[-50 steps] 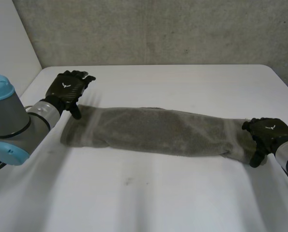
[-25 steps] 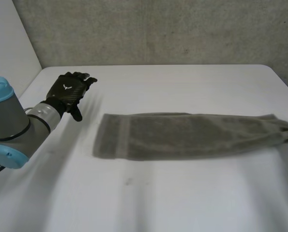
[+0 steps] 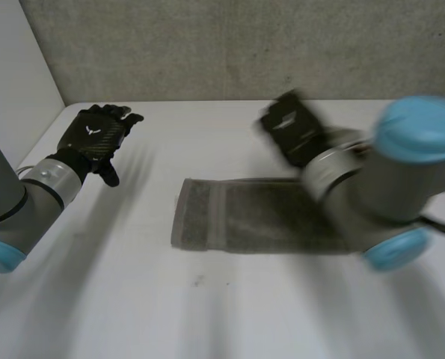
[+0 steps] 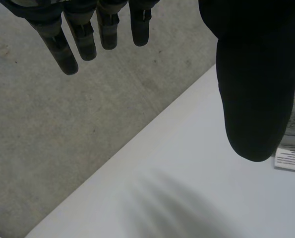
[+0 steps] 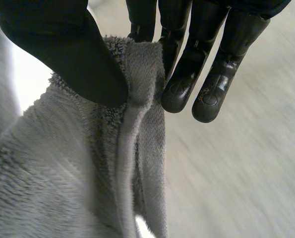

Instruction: Fold the towel.

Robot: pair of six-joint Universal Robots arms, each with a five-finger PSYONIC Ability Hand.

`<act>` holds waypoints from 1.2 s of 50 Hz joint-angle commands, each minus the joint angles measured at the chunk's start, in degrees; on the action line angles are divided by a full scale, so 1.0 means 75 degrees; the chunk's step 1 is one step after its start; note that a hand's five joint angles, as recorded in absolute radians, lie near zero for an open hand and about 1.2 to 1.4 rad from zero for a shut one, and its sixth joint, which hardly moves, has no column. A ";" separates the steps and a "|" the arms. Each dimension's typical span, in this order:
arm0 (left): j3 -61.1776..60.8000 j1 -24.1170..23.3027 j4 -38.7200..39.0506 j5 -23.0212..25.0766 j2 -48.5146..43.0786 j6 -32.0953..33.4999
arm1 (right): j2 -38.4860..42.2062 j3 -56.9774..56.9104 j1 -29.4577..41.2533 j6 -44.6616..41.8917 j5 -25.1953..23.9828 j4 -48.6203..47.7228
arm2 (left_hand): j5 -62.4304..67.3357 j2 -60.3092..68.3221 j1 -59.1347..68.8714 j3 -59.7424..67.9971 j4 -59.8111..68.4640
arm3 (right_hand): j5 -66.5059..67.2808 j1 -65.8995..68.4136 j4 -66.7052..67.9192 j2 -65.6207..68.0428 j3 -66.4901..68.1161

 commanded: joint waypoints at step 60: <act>0.0167 -0.1995 -0.0193 -0.1301 -0.0919 -0.1394 | -0.0534 0.2394 -0.2016 0.2933 -0.0784 -0.0733 | -0.0186 0.0096 0.0020 0.0084 0.0084 | 0.1871 0.3400 0.1541 0.1714 0.1592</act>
